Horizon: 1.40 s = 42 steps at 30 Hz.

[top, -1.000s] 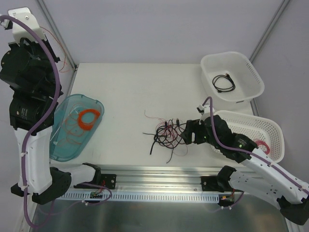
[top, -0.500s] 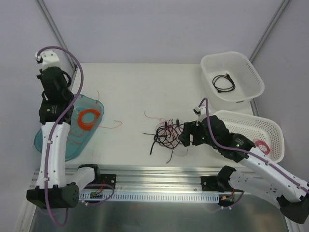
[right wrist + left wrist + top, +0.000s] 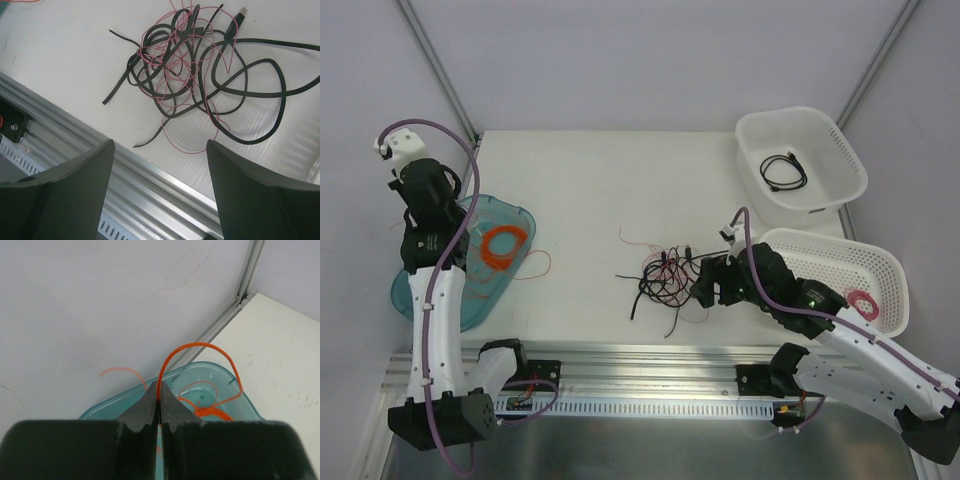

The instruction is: Untangle the cables

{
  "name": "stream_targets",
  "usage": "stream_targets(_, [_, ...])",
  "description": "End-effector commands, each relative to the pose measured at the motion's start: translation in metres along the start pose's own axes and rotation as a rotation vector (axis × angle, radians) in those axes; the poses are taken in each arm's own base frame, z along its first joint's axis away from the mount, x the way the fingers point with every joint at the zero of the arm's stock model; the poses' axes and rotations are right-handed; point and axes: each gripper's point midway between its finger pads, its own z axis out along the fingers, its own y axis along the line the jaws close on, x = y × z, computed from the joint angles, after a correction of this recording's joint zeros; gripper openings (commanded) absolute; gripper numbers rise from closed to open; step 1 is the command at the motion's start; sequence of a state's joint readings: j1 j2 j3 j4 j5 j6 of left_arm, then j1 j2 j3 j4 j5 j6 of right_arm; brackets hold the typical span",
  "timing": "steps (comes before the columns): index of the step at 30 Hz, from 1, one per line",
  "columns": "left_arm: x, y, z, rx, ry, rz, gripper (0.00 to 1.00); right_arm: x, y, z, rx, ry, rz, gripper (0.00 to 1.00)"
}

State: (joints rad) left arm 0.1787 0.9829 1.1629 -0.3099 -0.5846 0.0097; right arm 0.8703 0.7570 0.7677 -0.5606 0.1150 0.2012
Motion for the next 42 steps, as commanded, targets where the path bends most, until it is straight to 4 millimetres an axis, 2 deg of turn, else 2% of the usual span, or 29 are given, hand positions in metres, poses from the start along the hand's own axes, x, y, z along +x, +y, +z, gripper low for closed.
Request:
stream_targets(1, [-0.017,0.016,-0.009,-0.051,-0.063,-0.087,0.00,-0.002,0.007,0.003,-0.031,-0.013,0.004,0.78])
stream_targets(2, [0.003,0.015,-0.004,-0.062,-0.024,-0.078,0.00,-0.002,0.008,0.004,-0.035,-0.010,0.010,0.78])
stream_targets(4, [0.029,0.021,0.003,-0.090,0.029,-0.119,0.00,-0.002,0.011,0.005,-0.048,-0.007,0.010,0.78])
stream_targets(5, [0.054,0.024,0.011,-0.098,0.083,-0.128,0.00,-0.001,0.012,0.005,-0.053,-0.005,0.006,0.78])
stream_targets(8, [0.103,0.020,0.019,-0.091,0.209,-0.205,0.00,0.002,0.010,0.004,-0.048,0.005,-0.002,0.78])
stream_targets(9, [0.116,0.014,0.021,-0.067,0.249,-0.224,0.00,0.003,0.009,0.003,-0.046,0.008,-0.008,0.78])
stream_targets(11, [0.142,0.017,0.024,-0.089,0.315,-0.269,0.01,0.005,0.006,0.003,-0.037,0.009,-0.013,0.78])
stream_targets(12, [0.152,0.018,0.026,-0.103,0.343,-0.281,0.09,0.006,0.006,0.002,-0.038,0.011,-0.016,0.78])
stream_targets(14, [0.160,0.017,0.027,-0.102,0.375,-0.322,0.21,0.007,0.004,0.002,-0.032,0.013,-0.017,0.78])
stream_targets(15, [0.158,0.016,0.026,-0.092,0.375,-0.330,0.41,0.009,0.004,0.002,-0.031,0.018,-0.020,0.78])
stream_targets(17, [0.147,0.013,0.024,-0.066,0.356,-0.338,0.57,0.010,0.003,0.003,-0.027,0.021,-0.022,0.78])
stream_targets(18, [0.140,0.014,0.021,-0.055,0.336,-0.332,0.71,0.010,0.001,0.003,-0.019,0.018,-0.021,0.78])
stream_targets(20, [0.122,0.011,0.017,-0.012,0.304,-0.333,0.81,0.011,0.000,0.004,-0.016,0.019,-0.024,0.78])
stream_targets(22, [0.114,0.006,0.009,0.039,0.300,-0.319,0.90,0.011,0.000,0.005,-0.013,0.019,-0.023,0.78])
stream_targets(23, [0.106,-0.002,0.005,0.093,0.299,-0.324,0.93,0.011,0.000,0.005,-0.014,0.019,-0.023,0.78])
stream_targets(26, [0.105,-0.018,-0.011,0.184,0.340,-0.323,0.97,0.010,0.002,0.006,-0.020,0.019,-0.021,0.78])
stream_targets(27, [0.104,-0.032,-0.021,0.258,0.353,-0.328,0.97,0.009,0.002,0.007,-0.021,0.016,-0.019,0.78])
stream_targets(31, [0.120,-0.057,-0.054,0.357,0.412,-0.372,0.99,0.010,0.000,0.009,-0.012,0.015,-0.015,0.78])
stream_targets(32, [0.134,-0.061,-0.059,0.360,0.441,-0.382,0.98,0.011,0.001,0.010,-0.012,0.017,-0.014,0.78])
stream_targets(33, [0.135,-0.069,-0.070,0.383,0.438,-0.419,0.97,0.010,0.002,0.011,-0.017,0.014,-0.013,0.78])
stream_targets(34, [0.152,-0.072,-0.075,0.374,0.469,-0.431,0.97,0.012,0.001,0.012,-0.018,0.016,-0.008,0.78])
stream_targets(35, [0.154,-0.074,-0.082,0.385,0.463,-0.458,0.97,0.011,0.002,0.012,-0.022,0.007,-0.005,0.78])
stream_targets(37, [0.167,-0.081,-0.089,0.366,0.490,-0.521,0.98,0.012,0.002,0.013,-0.027,0.002,0.003,0.78])
stream_targets(38, [0.182,-0.083,-0.092,0.357,0.516,-0.538,0.99,0.013,0.002,0.013,-0.028,0.003,0.002,0.78])
stream_targets(42, [0.219,-0.098,-0.099,0.298,0.611,-0.611,0.99,0.016,-0.001,0.012,-0.024,-0.006,-0.006,0.79])
